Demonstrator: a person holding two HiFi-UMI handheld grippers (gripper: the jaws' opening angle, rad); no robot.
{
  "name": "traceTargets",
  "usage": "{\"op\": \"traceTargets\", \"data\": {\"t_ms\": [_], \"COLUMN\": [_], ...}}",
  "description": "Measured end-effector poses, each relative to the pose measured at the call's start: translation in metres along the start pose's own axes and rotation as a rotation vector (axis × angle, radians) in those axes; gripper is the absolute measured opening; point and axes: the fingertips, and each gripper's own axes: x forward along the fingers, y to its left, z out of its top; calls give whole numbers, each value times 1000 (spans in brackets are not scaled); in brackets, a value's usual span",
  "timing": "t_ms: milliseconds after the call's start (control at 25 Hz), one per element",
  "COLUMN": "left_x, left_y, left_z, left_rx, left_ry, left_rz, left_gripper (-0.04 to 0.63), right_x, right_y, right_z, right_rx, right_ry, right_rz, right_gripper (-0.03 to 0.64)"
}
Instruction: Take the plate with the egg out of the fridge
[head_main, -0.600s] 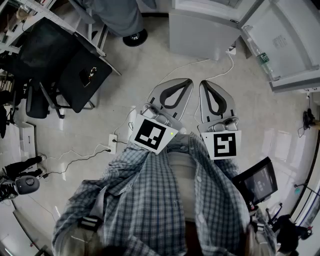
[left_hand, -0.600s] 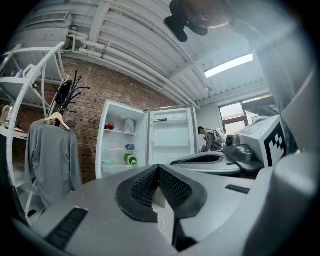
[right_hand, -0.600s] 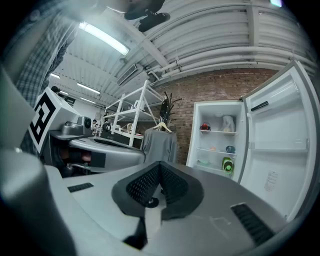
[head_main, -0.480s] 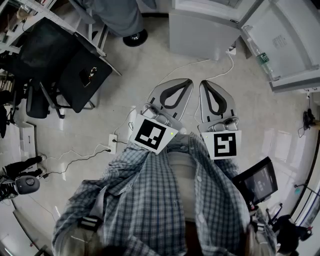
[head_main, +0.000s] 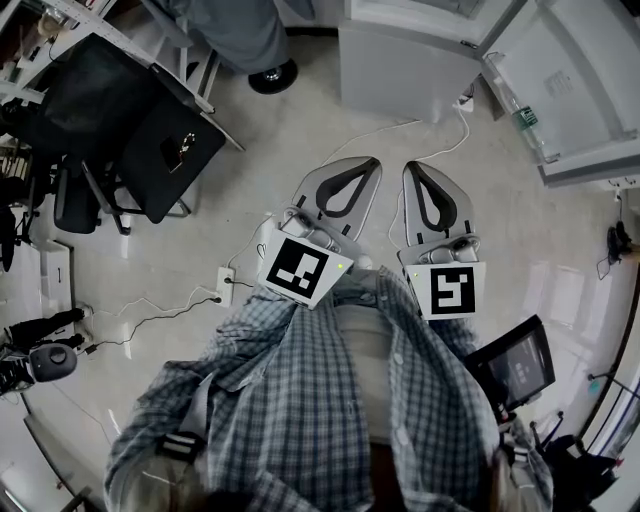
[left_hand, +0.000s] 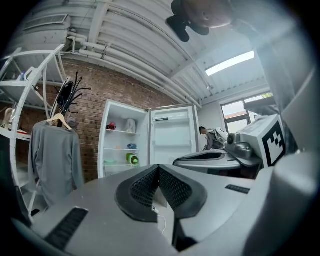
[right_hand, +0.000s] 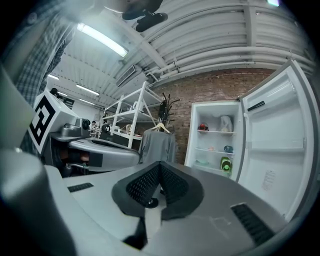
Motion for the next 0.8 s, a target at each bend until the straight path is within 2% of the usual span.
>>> {"op": "traceTargets", "data": {"t_ms": [800], "left_x": [12], "left_y": [-36], "left_z": [-1], "left_rx": [5], "left_ry": [15], "left_rz": [50], "left_gripper": [5], "right_x": [-48], "right_y": [-42], "right_z": [-16], "right_rx": [-9], "right_ry": [23], "right_rz": [-28], "right_gripper": [5]}}
